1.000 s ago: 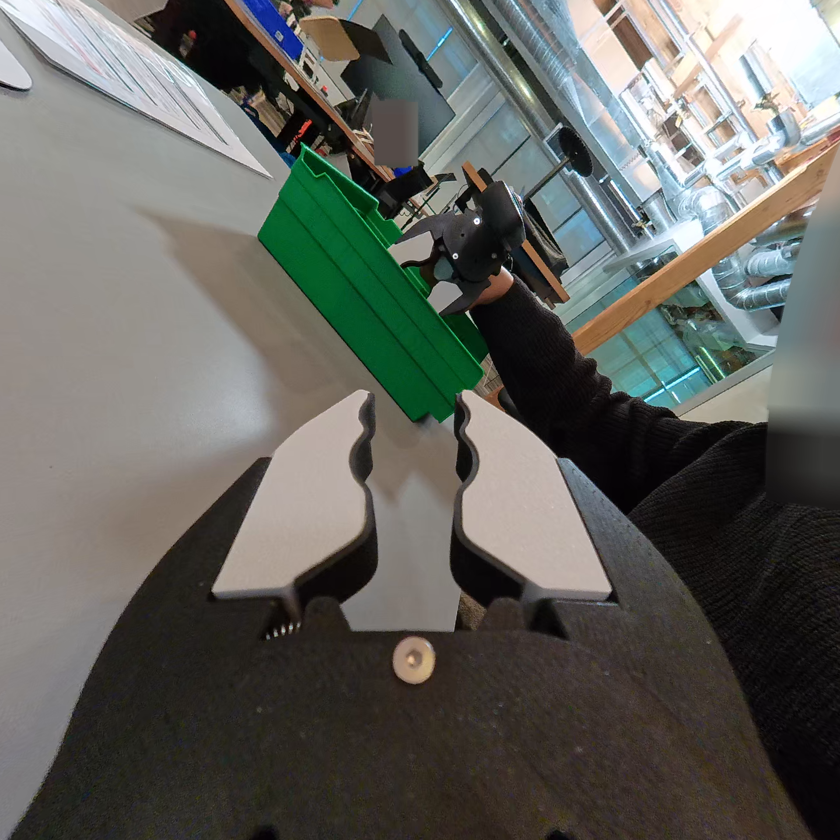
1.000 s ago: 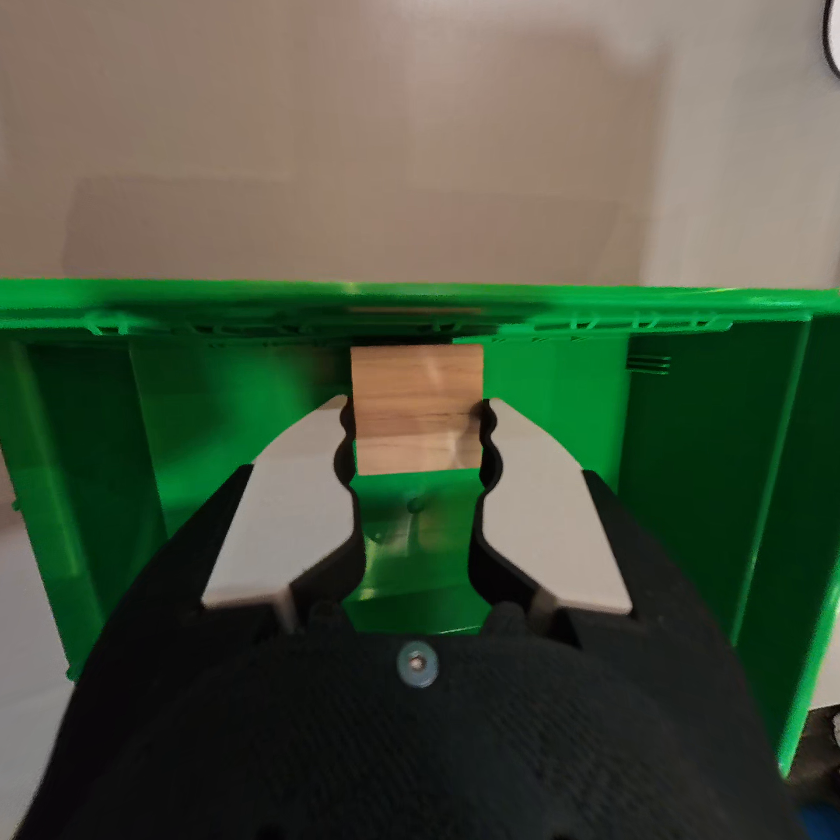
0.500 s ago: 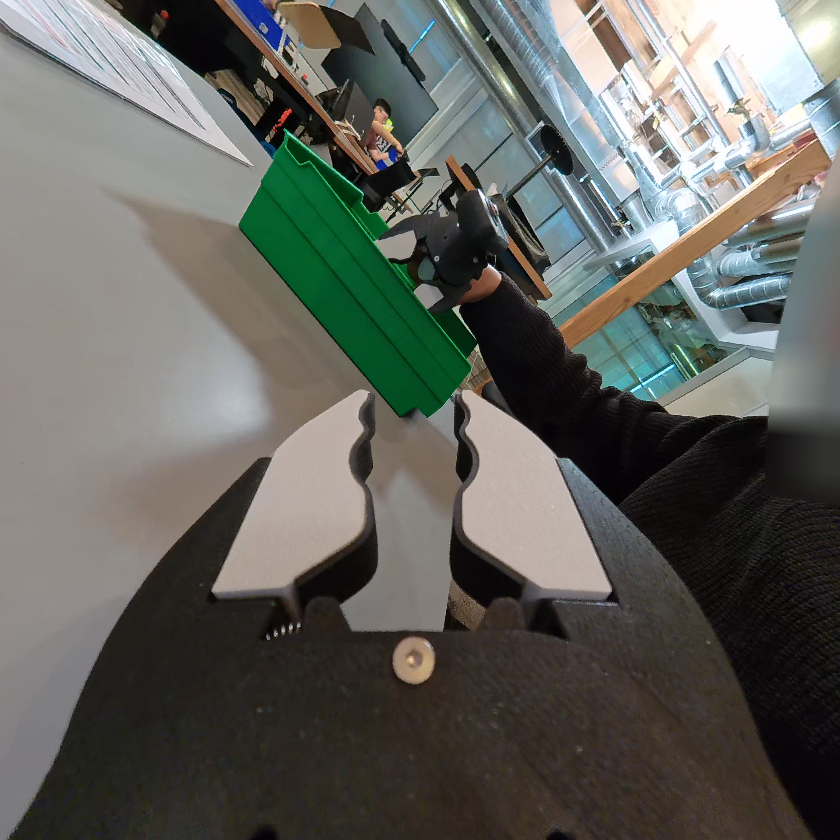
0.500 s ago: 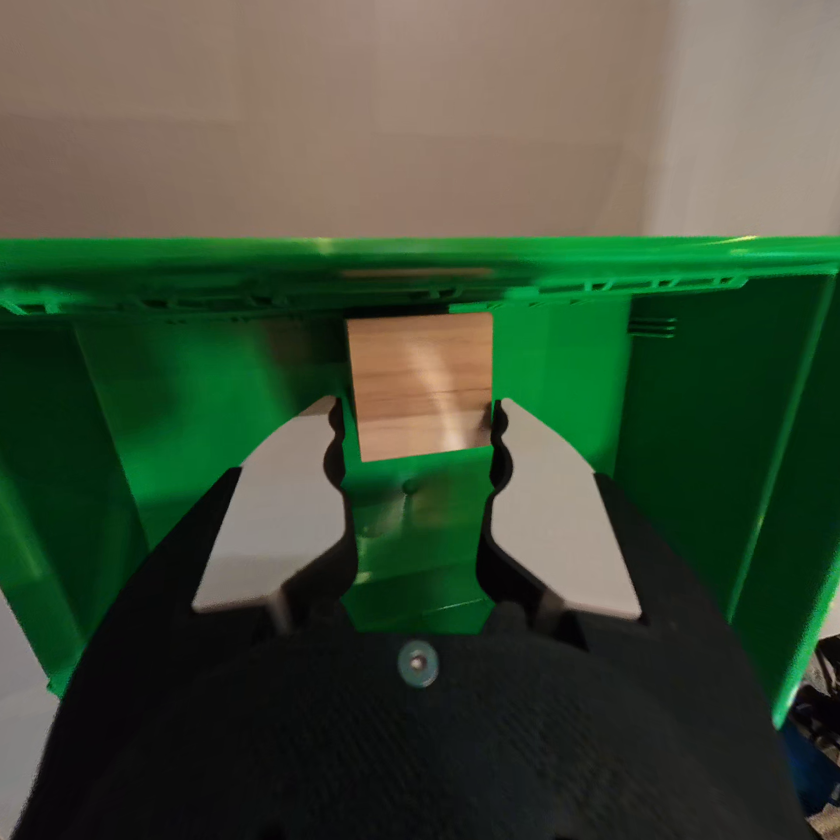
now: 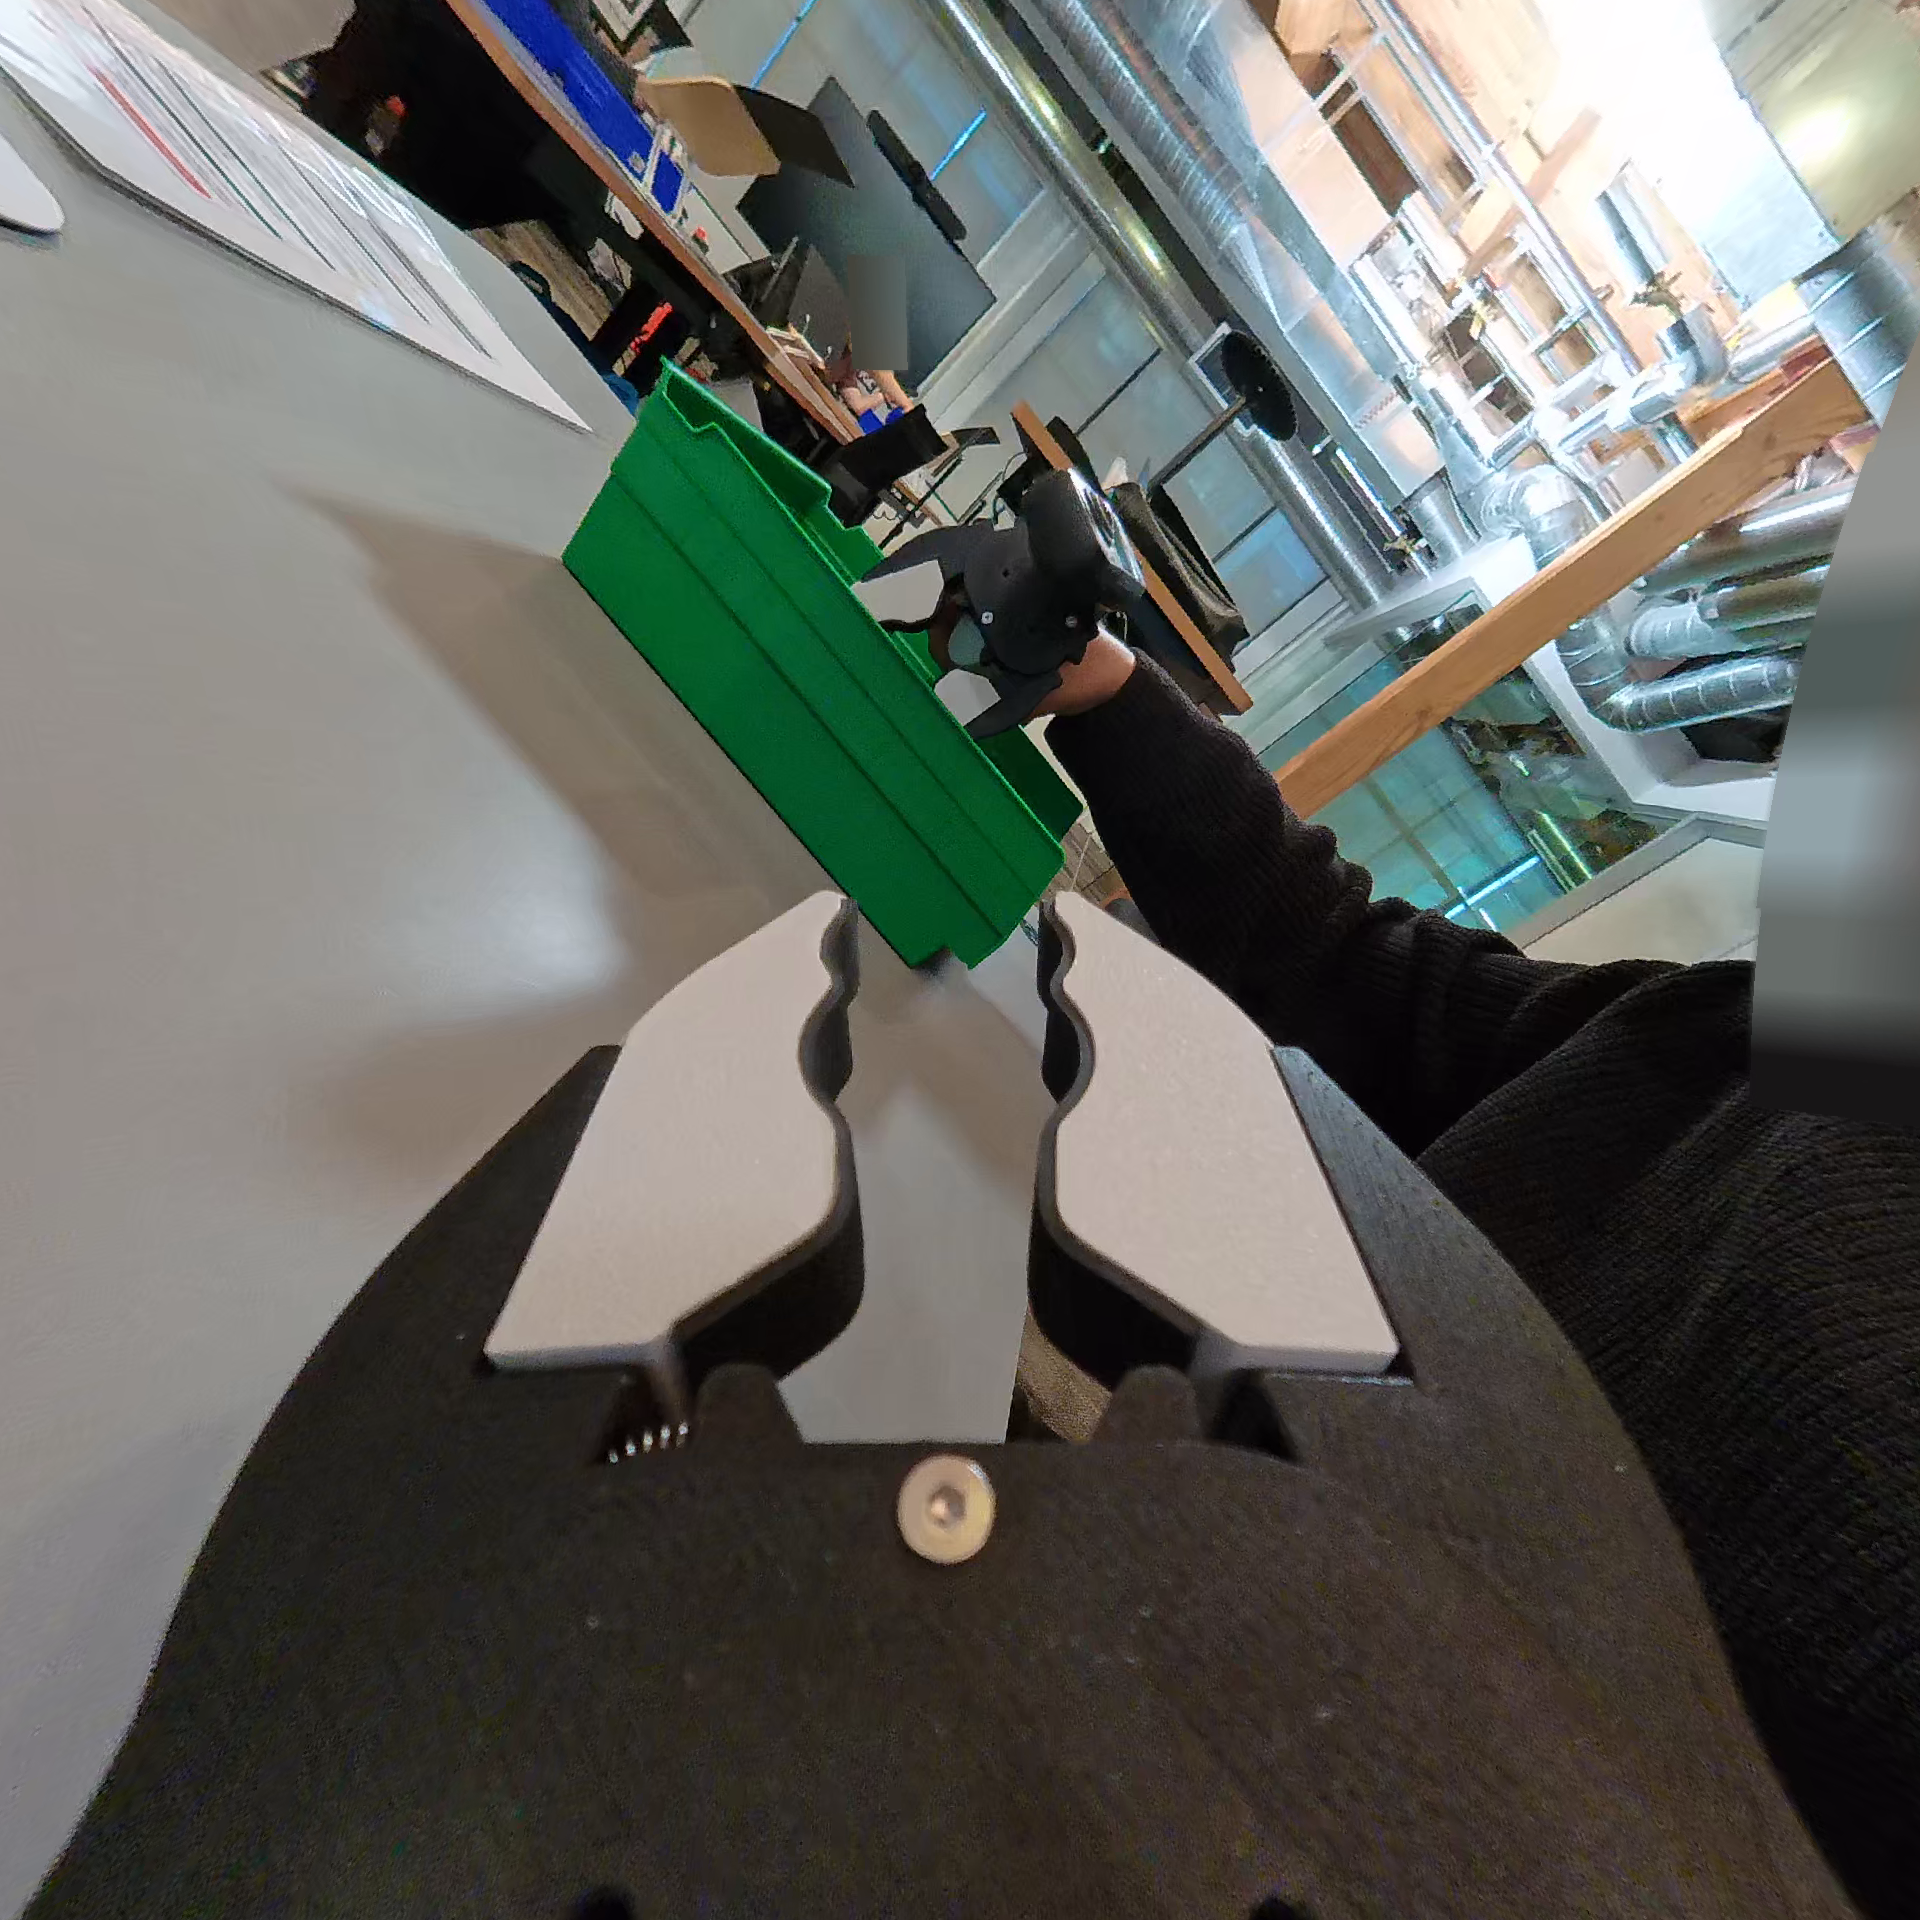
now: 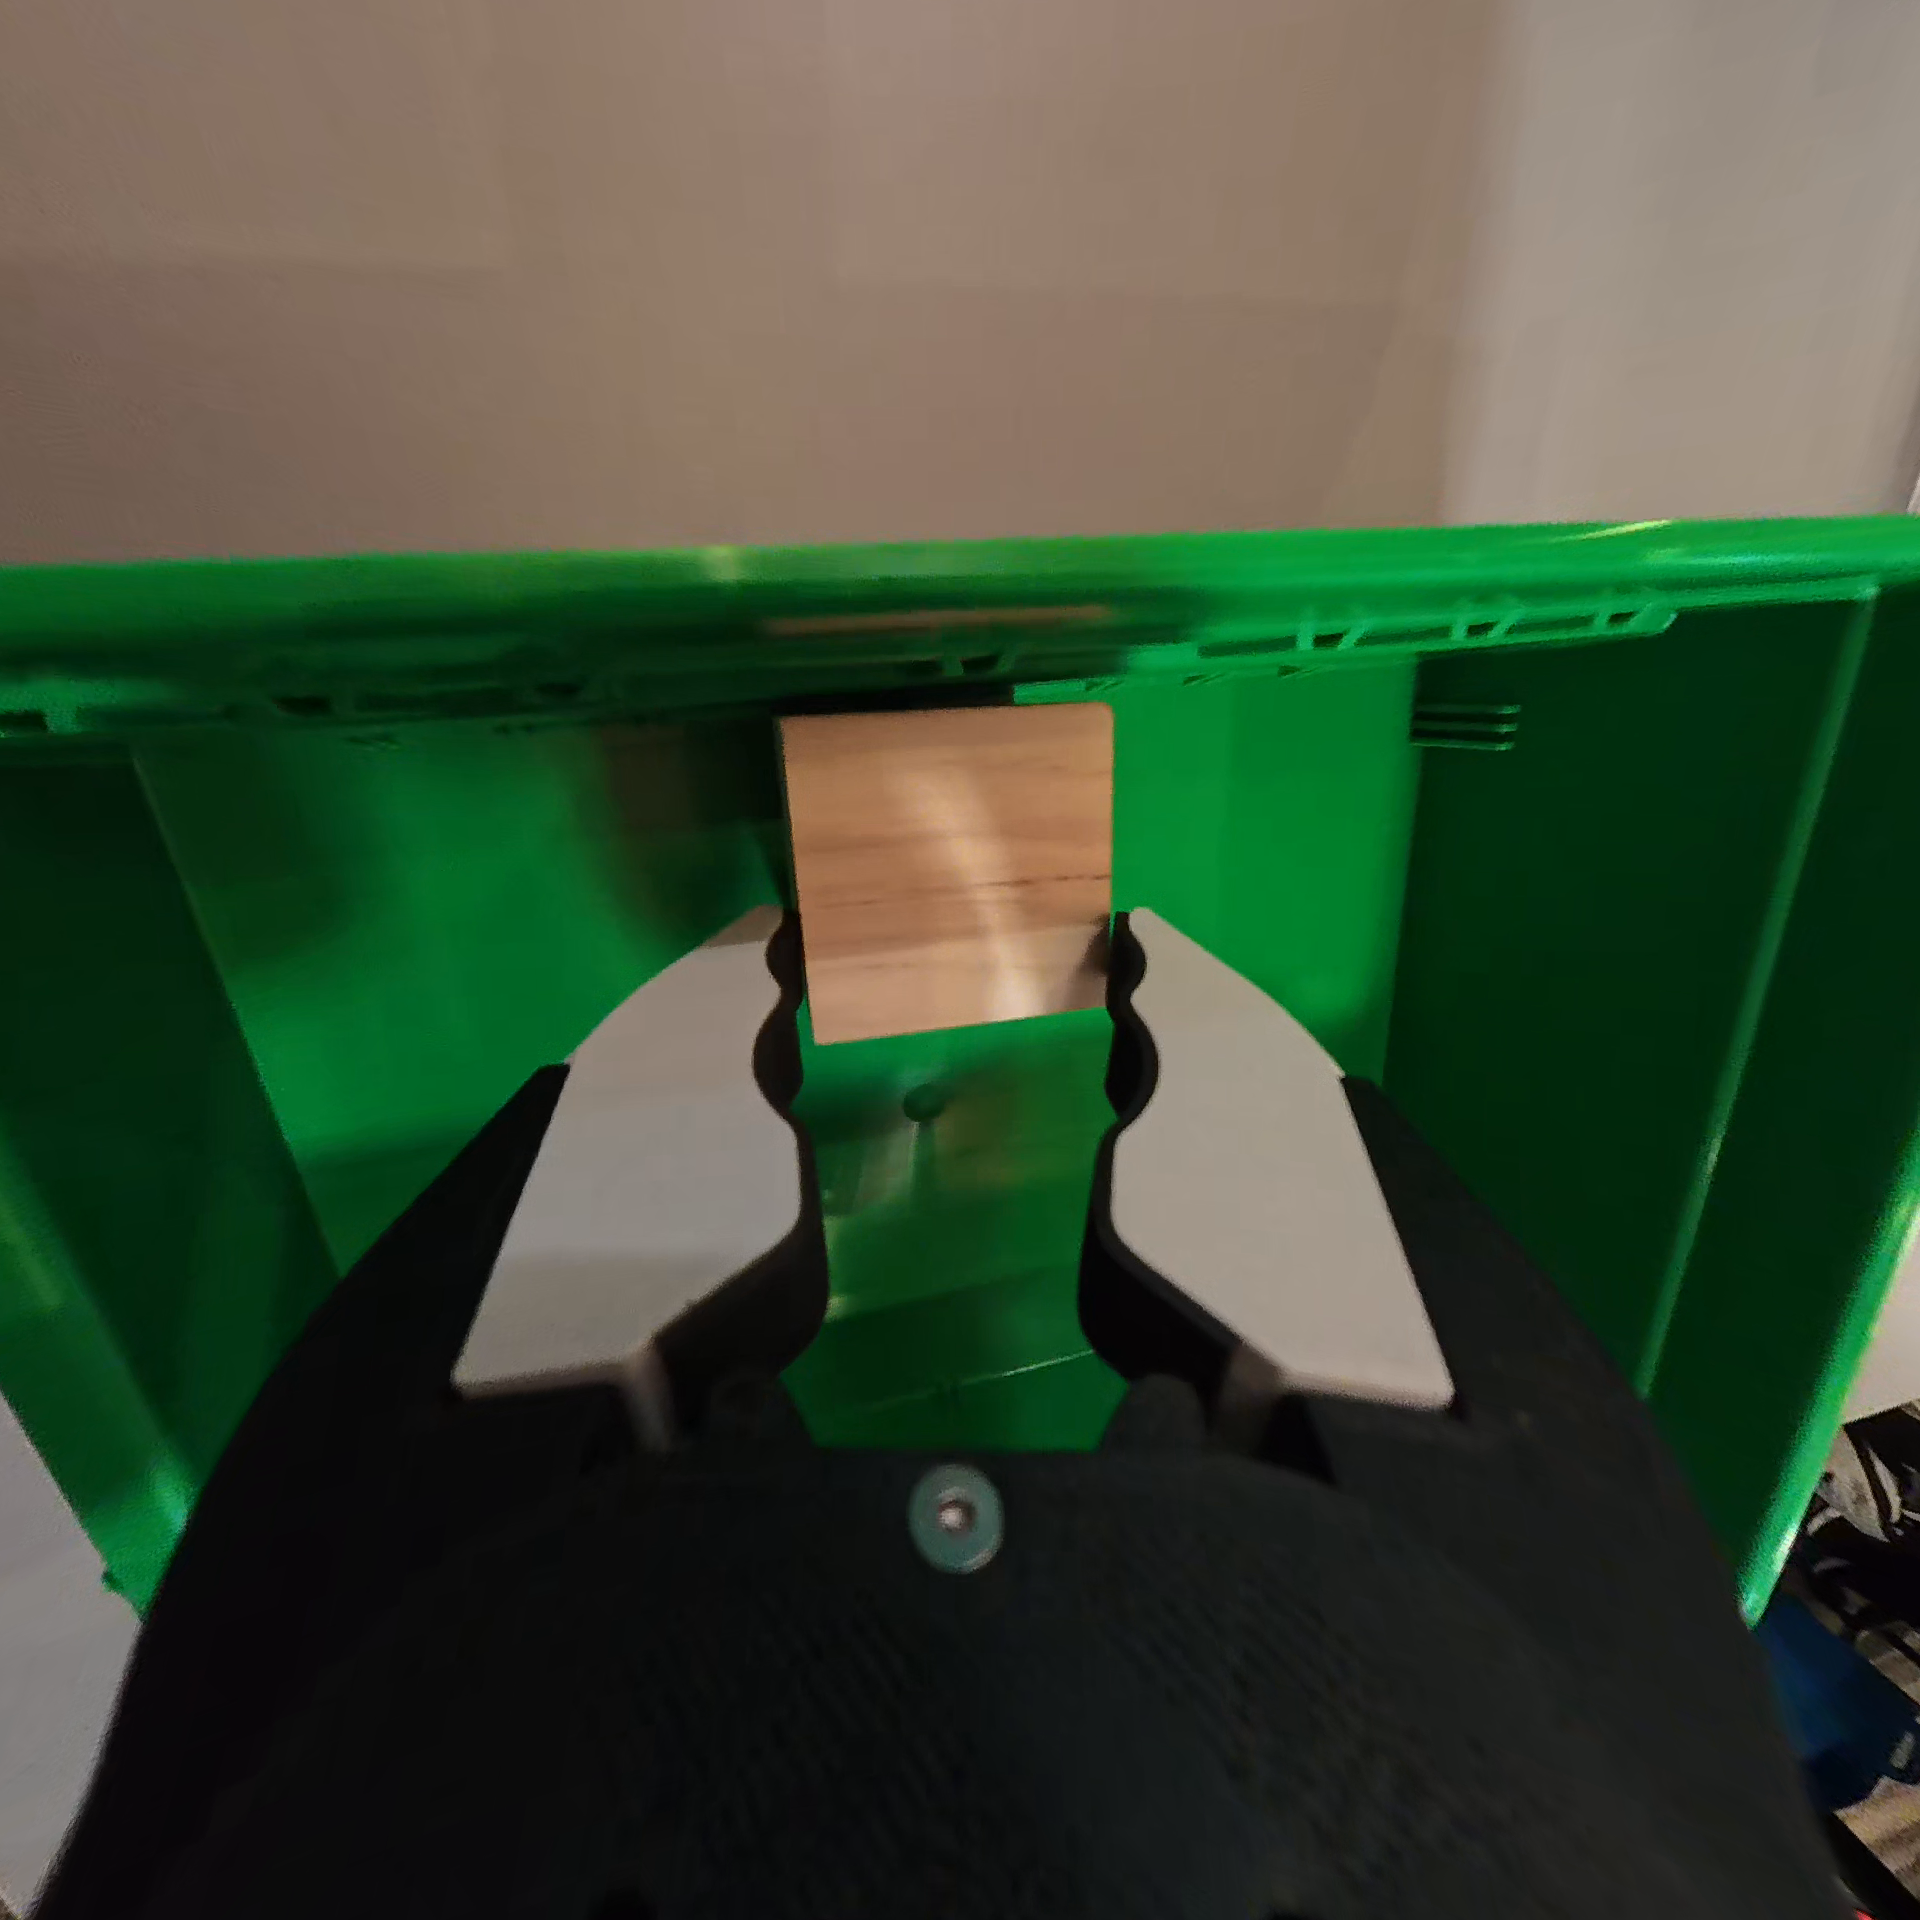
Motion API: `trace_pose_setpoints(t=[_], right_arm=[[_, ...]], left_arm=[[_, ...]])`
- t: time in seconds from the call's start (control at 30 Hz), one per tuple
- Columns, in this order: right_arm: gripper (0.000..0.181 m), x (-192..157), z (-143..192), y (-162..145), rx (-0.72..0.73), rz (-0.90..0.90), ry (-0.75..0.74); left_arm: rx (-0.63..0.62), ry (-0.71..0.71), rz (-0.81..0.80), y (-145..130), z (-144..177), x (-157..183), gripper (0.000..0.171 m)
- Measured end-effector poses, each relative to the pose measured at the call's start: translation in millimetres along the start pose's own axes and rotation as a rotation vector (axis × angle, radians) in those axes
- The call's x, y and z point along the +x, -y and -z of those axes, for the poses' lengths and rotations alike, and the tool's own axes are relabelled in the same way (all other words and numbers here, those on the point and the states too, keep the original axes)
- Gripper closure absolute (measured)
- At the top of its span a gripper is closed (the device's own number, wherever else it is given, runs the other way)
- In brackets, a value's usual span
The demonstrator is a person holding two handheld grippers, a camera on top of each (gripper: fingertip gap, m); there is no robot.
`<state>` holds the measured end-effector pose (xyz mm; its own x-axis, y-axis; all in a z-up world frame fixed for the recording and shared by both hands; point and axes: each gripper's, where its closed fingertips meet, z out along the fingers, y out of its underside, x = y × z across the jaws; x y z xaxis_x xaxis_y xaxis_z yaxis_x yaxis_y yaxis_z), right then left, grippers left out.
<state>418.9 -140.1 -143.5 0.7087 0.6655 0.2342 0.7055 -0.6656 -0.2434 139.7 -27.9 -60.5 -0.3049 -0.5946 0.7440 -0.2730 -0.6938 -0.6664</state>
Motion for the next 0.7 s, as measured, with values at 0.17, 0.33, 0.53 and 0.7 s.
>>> trace_pose_setpoints(t=[0.17, 0.33, 0.53, 0.7], right_arm=[[0.122, 1.0, 0.1, 1.4, -0.004, 0.005, -0.017], [0.11, 5.8, 9.4, 5.8, 0.012, -0.008, -0.059], [0.109, -1.2, 70.6, 37.6, 0.271, -0.151, -0.22], [0.103, -46.5, 134.8, 103.6, 0.717, -0.358, -0.254]], left_arm=[[0.012, -0.009, 0.021, -0.7, 1.0, 0.1, 0.139], [-0.001, -0.026, 0.034, -6.1, -2.3, 1.7, 0.139], [0.017, -0.021, 0.012, -2.1, 9.5, 6.5, 0.139], [0.029, -0.008, -0.046, 6.8, 21.8, 13.2, 0.138]])
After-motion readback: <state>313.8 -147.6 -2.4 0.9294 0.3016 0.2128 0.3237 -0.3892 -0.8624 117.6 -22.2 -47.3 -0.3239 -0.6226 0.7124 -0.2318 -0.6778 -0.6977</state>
